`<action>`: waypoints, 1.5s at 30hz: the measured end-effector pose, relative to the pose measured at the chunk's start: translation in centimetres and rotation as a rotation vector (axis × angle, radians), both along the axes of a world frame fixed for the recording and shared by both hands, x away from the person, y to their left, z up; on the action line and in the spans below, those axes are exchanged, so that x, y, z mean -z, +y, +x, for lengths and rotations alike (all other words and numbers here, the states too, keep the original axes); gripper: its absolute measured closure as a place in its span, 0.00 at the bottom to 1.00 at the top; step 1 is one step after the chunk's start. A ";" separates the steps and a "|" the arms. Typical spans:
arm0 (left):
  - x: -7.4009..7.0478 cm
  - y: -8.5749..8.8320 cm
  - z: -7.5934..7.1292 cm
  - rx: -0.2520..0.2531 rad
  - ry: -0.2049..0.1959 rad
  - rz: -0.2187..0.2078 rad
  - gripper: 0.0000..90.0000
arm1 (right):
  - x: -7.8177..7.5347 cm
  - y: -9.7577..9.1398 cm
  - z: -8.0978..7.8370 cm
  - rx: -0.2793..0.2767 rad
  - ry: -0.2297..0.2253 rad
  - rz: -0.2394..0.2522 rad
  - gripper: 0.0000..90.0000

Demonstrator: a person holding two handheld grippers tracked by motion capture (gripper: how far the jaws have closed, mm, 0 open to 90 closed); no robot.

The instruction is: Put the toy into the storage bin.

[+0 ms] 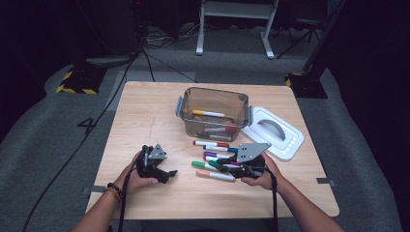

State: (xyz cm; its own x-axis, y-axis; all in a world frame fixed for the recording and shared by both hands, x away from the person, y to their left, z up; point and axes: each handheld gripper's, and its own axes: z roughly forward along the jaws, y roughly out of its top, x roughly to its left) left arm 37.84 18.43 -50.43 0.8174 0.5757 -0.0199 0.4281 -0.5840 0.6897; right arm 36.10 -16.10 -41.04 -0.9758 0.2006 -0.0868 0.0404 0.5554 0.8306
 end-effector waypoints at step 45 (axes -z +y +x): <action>0.0 0.0 0.0 0.000 0.000 0.000 0.16 | -9.3 2.3 12.9 0.200 -0.104 0.000 0.84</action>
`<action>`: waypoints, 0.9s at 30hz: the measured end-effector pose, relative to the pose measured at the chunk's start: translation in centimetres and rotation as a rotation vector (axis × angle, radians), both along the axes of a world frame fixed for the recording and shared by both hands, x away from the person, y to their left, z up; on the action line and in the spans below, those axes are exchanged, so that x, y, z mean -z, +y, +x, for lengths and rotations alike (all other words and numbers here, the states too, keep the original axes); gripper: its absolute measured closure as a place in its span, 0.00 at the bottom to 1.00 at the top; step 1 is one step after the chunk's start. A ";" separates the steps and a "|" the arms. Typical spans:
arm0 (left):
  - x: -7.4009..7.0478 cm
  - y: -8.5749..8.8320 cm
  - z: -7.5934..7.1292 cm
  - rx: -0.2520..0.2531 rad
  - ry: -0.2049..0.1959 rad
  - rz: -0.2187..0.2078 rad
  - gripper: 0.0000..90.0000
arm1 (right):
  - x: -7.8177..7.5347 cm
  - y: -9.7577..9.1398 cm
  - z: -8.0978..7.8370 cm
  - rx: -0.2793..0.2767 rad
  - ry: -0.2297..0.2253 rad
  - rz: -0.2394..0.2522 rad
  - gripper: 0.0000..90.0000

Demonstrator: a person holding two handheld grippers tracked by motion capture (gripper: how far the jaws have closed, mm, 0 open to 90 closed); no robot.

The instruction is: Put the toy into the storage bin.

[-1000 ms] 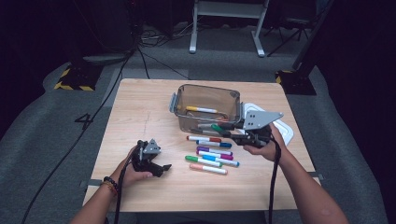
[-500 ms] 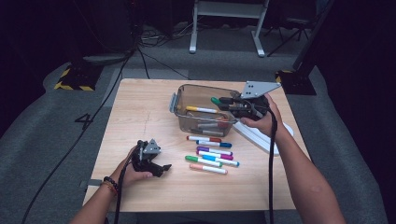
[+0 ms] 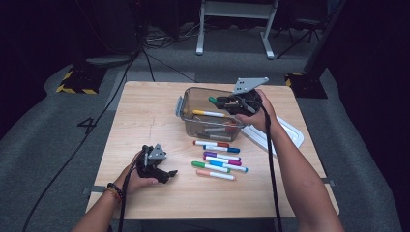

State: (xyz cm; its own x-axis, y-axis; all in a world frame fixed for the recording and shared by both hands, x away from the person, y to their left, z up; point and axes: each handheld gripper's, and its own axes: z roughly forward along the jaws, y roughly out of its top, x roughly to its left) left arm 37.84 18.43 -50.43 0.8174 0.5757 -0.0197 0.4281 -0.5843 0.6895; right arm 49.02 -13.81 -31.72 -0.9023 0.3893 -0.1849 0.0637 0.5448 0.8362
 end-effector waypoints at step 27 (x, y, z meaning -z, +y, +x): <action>0.0 0.0 0.0 0.003 0.000 0.000 0.16 | 6.1 2.5 4.3 0.026 0.184 -0.305 0.95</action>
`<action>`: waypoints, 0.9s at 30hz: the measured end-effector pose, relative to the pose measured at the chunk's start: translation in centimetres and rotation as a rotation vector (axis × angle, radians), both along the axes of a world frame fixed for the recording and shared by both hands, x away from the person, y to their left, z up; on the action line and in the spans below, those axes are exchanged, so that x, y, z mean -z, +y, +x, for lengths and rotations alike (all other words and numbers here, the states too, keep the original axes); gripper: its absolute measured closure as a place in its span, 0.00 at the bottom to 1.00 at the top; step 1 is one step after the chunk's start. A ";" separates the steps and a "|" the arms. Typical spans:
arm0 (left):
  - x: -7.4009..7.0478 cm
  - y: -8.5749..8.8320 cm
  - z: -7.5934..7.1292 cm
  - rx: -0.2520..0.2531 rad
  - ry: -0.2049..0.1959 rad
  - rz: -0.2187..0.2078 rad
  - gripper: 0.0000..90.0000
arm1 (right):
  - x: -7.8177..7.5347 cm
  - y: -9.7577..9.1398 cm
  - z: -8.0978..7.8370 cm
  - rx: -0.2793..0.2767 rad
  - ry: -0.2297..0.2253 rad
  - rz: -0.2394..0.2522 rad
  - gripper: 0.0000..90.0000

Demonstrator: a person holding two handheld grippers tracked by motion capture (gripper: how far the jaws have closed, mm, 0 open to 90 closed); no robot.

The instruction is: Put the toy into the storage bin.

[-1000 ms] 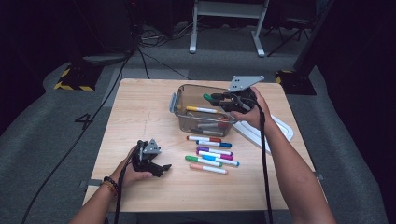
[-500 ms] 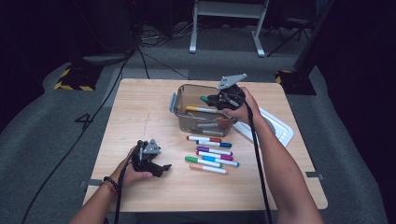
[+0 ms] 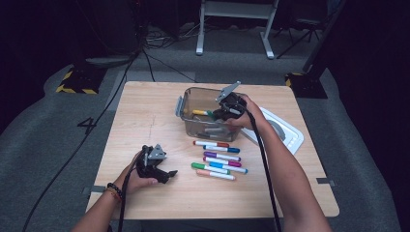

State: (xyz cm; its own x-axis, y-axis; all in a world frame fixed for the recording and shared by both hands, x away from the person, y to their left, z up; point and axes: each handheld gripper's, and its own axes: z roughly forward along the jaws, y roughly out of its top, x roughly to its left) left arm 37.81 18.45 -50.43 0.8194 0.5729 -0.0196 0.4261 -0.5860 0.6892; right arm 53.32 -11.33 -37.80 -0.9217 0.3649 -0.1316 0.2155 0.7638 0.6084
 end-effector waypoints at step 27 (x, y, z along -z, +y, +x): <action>0.0 0.0 0.0 0.000 0.000 0.000 0.16 | -4.9 -3.5 -7.1 0.000 -0.150 0.258 0.58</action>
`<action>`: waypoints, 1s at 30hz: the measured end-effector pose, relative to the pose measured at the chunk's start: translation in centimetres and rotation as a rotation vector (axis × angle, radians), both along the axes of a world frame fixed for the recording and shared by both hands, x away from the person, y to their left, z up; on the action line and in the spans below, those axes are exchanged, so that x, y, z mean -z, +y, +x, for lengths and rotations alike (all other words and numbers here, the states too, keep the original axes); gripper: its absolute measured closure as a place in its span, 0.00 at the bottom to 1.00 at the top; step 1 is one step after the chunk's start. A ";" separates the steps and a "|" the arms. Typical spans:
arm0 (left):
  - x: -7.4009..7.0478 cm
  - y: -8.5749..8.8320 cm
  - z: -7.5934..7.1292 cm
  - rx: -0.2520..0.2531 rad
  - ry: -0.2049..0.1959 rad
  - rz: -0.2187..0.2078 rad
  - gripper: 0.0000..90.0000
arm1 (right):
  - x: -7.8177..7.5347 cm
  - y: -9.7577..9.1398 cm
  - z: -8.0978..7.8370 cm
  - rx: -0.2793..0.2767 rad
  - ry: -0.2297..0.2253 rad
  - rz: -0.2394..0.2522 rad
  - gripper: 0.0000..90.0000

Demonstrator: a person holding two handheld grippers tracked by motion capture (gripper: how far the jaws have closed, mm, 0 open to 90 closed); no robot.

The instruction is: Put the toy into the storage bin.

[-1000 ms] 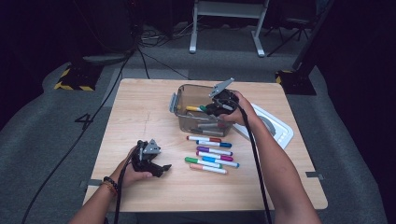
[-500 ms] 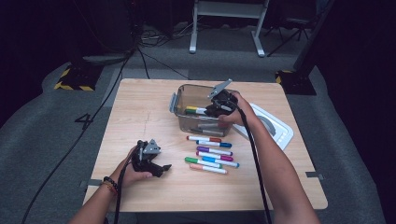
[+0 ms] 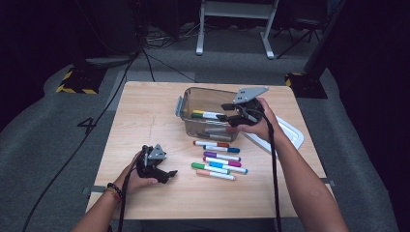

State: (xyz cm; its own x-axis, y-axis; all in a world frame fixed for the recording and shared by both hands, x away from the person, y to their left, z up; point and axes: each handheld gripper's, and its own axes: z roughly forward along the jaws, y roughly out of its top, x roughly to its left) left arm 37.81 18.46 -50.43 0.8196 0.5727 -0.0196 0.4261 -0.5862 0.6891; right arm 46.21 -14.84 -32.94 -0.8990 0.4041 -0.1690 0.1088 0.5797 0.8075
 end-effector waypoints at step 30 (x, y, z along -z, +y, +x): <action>0.0 0.0 0.0 0.000 0.000 0.000 0.16 | 13.2 3.4 -10.8 -0.229 0.121 -0.105 0.41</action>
